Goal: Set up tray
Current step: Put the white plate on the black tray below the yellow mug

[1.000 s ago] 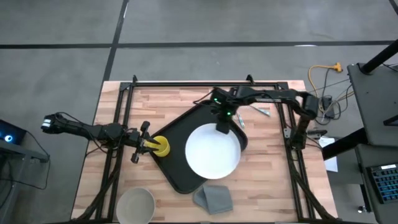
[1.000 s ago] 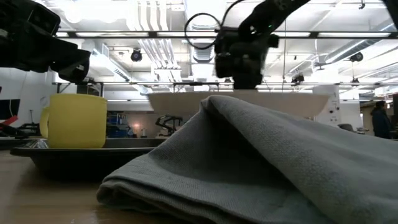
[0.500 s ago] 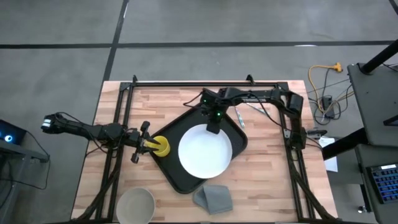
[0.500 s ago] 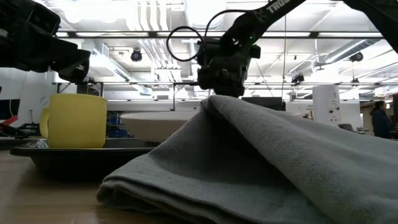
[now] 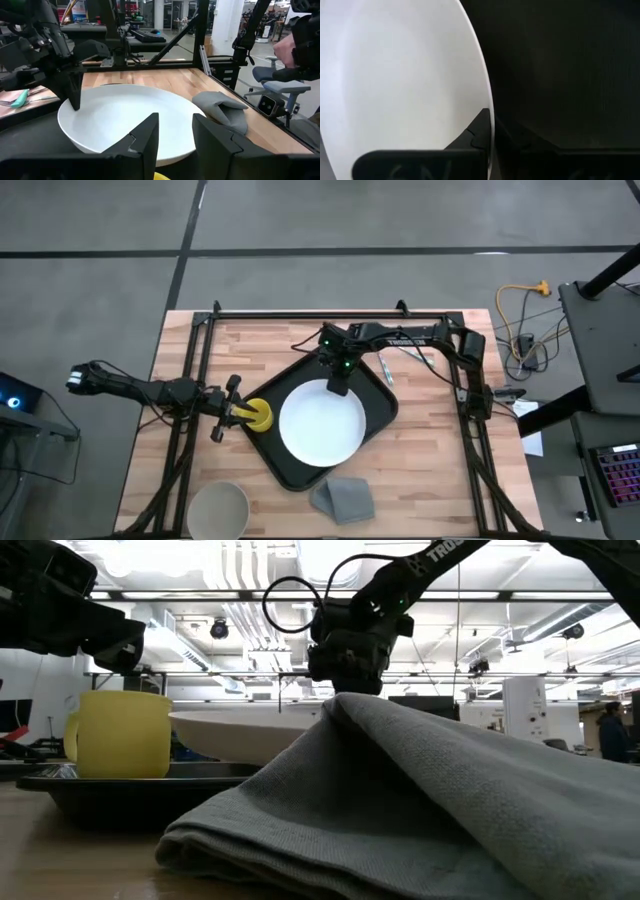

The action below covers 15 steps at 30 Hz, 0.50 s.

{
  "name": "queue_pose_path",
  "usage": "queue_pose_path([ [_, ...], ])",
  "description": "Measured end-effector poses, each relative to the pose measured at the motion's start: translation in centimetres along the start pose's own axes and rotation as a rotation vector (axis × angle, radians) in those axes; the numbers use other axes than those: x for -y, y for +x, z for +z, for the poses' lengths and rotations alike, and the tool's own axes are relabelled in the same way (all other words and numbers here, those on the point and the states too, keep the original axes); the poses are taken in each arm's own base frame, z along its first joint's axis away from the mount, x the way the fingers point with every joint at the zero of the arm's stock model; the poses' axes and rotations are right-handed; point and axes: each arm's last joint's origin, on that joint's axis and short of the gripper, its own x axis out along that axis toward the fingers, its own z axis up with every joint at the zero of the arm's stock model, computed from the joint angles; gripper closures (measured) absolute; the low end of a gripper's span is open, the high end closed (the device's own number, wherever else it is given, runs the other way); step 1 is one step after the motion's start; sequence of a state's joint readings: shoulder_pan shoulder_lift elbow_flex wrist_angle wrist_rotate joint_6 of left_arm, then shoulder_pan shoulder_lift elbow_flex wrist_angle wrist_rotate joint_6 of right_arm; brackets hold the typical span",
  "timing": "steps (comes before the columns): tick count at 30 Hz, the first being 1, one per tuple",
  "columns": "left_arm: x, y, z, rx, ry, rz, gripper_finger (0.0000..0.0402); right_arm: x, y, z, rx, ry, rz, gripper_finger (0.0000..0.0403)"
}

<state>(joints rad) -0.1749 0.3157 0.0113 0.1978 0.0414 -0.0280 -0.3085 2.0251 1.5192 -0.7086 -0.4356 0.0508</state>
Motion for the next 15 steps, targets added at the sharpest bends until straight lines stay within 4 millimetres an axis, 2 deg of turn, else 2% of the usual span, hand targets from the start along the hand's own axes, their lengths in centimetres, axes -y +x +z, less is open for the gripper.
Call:
queue_pose_path([
  [15, 0.0, 0.0, 0.0, 0.0, 0.0, 0.0, 0.0297, -1.9, 0.8, 0.9, 0.085, -0.122, 0.019, 0.0394],
])
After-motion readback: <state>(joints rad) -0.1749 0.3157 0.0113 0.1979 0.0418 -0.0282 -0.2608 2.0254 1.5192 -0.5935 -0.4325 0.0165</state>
